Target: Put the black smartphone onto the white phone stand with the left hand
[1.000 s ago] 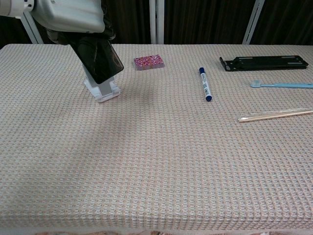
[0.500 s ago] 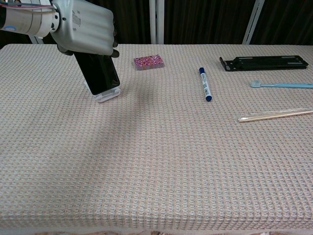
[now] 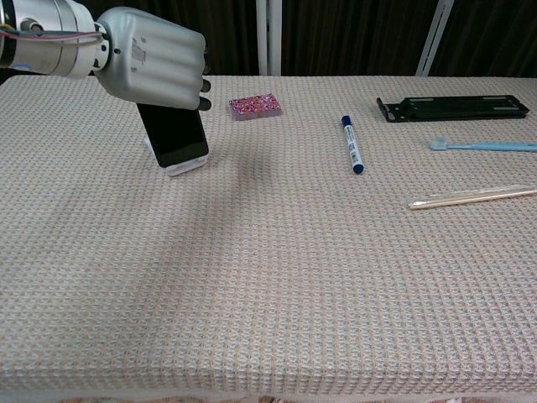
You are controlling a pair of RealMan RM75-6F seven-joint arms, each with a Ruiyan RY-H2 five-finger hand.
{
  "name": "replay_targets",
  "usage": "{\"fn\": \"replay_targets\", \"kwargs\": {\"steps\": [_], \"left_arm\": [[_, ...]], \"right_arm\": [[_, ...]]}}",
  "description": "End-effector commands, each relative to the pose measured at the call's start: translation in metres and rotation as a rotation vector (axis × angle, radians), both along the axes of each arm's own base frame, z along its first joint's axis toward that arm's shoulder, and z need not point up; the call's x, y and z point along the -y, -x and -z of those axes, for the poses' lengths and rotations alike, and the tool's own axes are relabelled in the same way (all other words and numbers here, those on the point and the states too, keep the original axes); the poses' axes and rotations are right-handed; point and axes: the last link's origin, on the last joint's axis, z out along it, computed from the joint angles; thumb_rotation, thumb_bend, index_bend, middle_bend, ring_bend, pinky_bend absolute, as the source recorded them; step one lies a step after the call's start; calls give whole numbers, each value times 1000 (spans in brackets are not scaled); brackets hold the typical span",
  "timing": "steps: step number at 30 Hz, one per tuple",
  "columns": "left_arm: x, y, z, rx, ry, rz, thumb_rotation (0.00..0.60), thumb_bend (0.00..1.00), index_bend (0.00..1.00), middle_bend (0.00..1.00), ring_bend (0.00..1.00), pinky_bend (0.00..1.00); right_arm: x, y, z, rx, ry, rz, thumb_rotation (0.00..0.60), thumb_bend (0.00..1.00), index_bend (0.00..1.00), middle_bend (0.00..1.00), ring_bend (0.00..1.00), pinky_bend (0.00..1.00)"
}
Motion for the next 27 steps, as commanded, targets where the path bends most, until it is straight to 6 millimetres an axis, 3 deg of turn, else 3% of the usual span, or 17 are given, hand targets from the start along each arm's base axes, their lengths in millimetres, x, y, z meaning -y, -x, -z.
{"fn": "replay_targets", "kwargs": {"steps": [1,14,27], "left_arm": [[0,0,3,-3,-1,9,600,334,518,510,504,362],[-7,-1,2,39,-24,-67,600,339,515,508,504,362],[-4,1,7,6,-4,-36,600,340,516,508,498,361]], "right_arm": [[0,0,1,-2,-3,1,600,278,0,0,0,0],[0,5,2,-2,-6,19,600,280,0,0,0,0],[0,6,2,-1,-8,25,600,282,0,0,0,0]]}}
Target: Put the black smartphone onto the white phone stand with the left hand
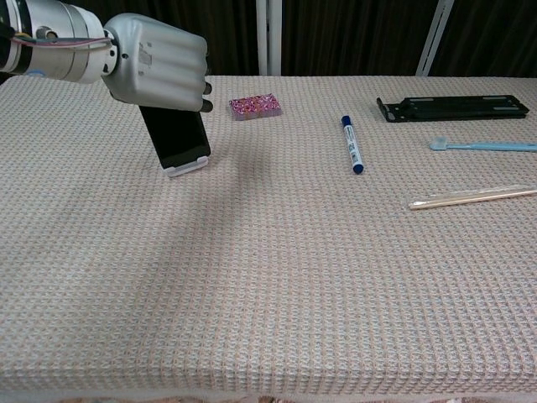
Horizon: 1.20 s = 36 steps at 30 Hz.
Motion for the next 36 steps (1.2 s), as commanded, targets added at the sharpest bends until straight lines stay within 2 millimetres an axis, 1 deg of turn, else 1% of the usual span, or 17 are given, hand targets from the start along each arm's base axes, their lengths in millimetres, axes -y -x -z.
{"fn": "replay_targets", "kwargs": {"steps": [1,7,8,11,13,15,20,24,26,30,36], "left_arm": [[1,0,1,-5,3,12,600,340,516,508,499,361],[1,-2,1,-1,6,26,600,340,508,507,488,360],[1,-2,1,2,7,22,600,339,483,504,484,360],[0,-3,0,8,3,14,600,339,361,479,457,361],[0,-2,0,7,1,12,600,340,281,427,414,361],[0,-2,1,6,1,13,600,340,215,342,353,359],[0,1,1,6,-2,-6,600,338,156,246,295,351],[1,-1,0,12,5,2,600,336,83,133,182,319],[1,-1,0,14,10,8,600,335,73,105,153,307],[1,0,0,23,10,-7,600,329,65,92,129,292],[1,-1,-2,61,-7,-64,600,250,39,68,112,247]], "right_arm": [[0,0,0,0,0,1,600,283,0,0,0,0],[0,0,-1,0,-2,3,600,283,0,0,0,0],[0,0,0,0,-2,3,600,283,0,0,0,0],[0,1,0,0,-4,6,600,284,0,0,0,0],[0,1,0,-2,-4,8,600,284,0,0,0,0],[0,0,-1,-4,-5,9,600,284,0,0,0,0],[1,0,-2,-5,-3,12,600,285,0,0,0,0],[1,1,-1,-5,-5,17,600,287,0,0,0,0],[1,1,-1,-5,-6,18,600,288,0,0,0,0],[0,1,-1,-5,-5,19,600,289,0,0,0,0],[-1,3,-1,-6,-15,23,600,301,0,0,0,0]]}}
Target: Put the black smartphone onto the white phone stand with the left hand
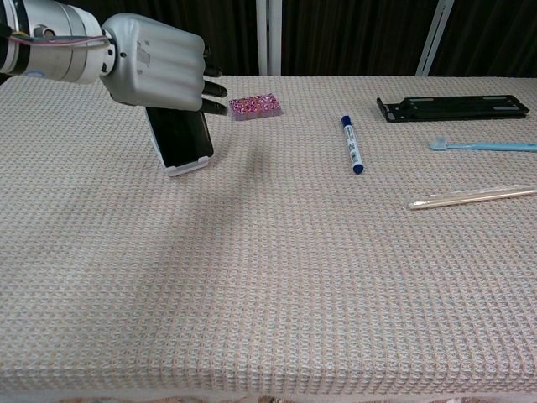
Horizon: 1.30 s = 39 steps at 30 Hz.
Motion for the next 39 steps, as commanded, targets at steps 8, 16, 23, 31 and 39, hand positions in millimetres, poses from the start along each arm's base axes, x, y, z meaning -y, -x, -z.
{"fn": "replay_targets", "kwargs": {"steps": [8,16,23,31,39], "left_arm": [[2,0,-6,46,-22,-62,600,224,22,53,95,217],[20,3,-30,187,-29,-158,600,207,20,47,93,213],[64,49,-105,714,-129,-359,600,121,22,63,94,214],[151,171,-152,1271,-287,-679,594,111,21,67,94,214],[203,248,-141,1379,-314,-821,456,109,22,67,93,213]], "right_arm": [[-1,1,-1,3,3,0,600,304,0,0,0,0],[-2,-1,-6,6,23,-11,600,304,0,0,0,0],[-5,2,-13,11,50,-12,600,302,0,0,0,0],[-15,1,-12,4,50,-82,600,240,0,0,0,0],[-29,-6,4,-24,-36,-82,600,242,0,0,0,0]]}}
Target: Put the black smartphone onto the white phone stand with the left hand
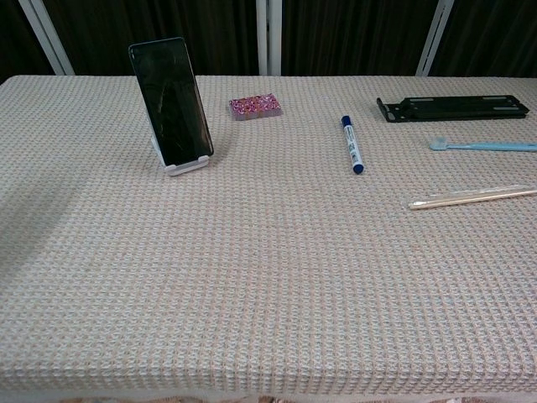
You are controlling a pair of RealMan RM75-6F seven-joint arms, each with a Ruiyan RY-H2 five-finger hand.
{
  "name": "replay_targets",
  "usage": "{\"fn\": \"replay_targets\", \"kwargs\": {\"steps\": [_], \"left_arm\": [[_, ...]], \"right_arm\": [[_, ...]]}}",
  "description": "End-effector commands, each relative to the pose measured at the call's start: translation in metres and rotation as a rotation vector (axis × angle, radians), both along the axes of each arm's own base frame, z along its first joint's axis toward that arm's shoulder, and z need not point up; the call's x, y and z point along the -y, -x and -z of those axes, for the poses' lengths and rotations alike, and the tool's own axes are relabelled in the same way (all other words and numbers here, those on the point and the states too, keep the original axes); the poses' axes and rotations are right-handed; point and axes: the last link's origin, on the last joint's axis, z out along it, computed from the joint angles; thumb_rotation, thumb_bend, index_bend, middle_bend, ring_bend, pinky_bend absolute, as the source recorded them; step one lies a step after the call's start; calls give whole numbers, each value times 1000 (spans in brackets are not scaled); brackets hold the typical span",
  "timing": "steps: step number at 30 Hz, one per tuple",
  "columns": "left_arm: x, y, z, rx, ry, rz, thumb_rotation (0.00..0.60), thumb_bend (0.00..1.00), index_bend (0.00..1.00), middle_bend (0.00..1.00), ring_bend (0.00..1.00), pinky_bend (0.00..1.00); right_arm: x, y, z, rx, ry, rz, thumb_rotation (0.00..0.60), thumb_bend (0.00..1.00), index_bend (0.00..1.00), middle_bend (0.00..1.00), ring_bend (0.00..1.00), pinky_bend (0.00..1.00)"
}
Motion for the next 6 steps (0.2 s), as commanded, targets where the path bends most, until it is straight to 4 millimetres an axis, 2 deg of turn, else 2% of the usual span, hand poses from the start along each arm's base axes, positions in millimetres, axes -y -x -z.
{"fn": "replay_targets", "kwargs": {"steps": [1,6], "left_arm": [[43,46,3,51,-13,-44,458,108,22,67,93,213],[49,56,12,99,-58,-41,455,110,21,67,93,213]], "right_arm": [[-5,-3,9,-3,-35,6,600,242,0,0,0,0],[-3,-8,17,-9,-49,-4,600,244,0,0,0,0]]}}
